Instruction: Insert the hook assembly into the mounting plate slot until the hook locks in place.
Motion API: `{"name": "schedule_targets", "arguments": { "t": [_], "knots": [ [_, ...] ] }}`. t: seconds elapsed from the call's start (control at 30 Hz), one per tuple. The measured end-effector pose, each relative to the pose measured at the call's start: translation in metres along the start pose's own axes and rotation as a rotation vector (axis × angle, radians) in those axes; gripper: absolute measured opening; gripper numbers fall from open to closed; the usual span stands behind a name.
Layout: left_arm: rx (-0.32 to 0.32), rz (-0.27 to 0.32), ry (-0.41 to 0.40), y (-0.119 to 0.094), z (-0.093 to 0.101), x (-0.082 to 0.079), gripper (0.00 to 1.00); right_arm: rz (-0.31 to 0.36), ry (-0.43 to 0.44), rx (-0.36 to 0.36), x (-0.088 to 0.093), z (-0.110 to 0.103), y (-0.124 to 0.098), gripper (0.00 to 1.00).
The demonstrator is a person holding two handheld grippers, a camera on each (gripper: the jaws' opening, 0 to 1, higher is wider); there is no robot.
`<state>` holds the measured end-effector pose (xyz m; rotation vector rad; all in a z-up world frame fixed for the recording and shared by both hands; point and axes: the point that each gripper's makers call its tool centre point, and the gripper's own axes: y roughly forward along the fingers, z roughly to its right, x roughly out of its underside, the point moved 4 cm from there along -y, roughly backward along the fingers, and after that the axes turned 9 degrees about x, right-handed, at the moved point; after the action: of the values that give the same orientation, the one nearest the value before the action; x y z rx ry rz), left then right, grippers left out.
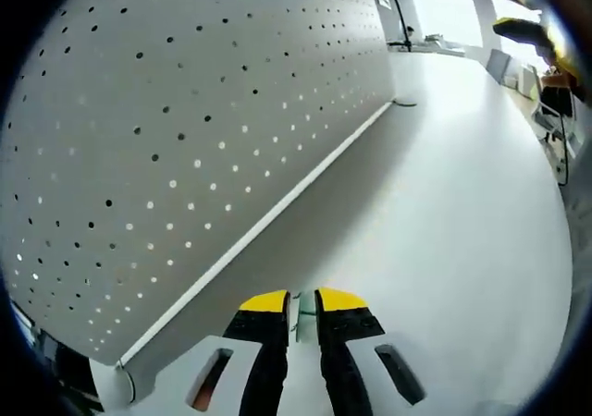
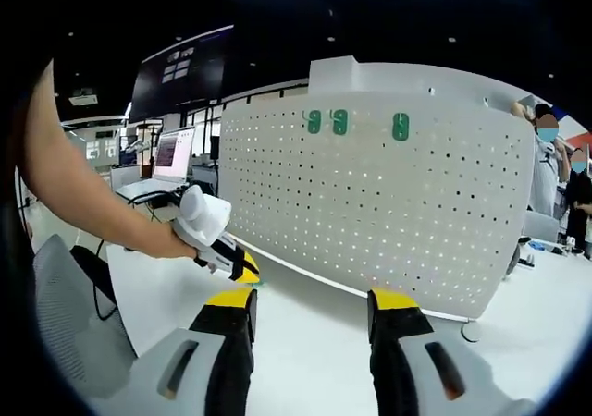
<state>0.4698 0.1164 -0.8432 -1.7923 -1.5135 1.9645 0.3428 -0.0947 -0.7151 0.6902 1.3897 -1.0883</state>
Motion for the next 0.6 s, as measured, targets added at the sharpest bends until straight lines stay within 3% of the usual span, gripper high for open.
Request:
{"name": "schedule_targets", "arguments": {
  "t": [0.6],
  "knots": [
    [-0.003, -0.023, -0.006, 0.0069, -0.0016, 0.0041, 0.02, -0.015, 0.009, 0.009, 0.0041, 0.0036, 0.0010, 0.47]
  ]
}}
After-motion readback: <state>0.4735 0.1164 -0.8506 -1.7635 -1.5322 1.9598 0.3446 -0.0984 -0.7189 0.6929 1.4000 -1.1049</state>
